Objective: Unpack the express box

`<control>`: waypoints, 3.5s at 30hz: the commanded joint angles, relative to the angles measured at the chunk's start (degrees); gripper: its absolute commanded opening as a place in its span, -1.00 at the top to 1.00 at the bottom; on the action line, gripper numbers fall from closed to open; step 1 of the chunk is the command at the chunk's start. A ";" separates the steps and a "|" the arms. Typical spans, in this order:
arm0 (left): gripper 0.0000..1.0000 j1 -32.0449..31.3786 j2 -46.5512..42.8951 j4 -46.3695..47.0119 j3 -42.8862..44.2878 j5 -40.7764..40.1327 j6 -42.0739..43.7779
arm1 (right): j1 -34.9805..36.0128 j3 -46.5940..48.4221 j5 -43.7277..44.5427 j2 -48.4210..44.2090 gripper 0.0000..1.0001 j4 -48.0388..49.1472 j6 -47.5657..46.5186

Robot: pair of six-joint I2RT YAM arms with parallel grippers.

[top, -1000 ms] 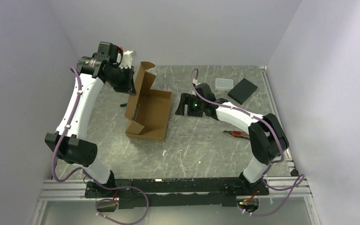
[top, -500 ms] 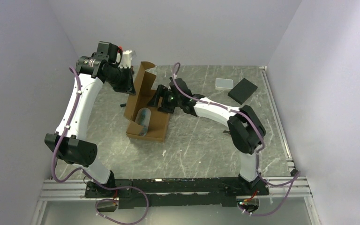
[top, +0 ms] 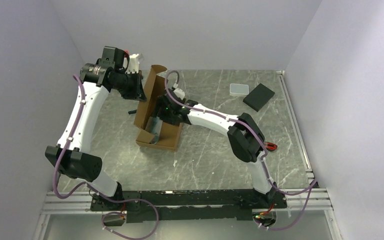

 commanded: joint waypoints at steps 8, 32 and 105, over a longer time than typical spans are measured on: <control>1.00 -0.03 -5.66 5.95 -2.69 -1.94 -3.17 | 4.01 4.54 13.81 3.15 -0.32 -6.01 7.94; 1.00 0.05 -5.33 5.18 -4.52 -4.29 0.85 | 4.81 16.58 23.94 14.88 0.15 -18.66 3.04; 1.00 4.95 -39.55 13.91 -40.09 -6.68 -23.73 | 10.95 -13.44 6.00 -7.54 -0.21 -2.40 -45.84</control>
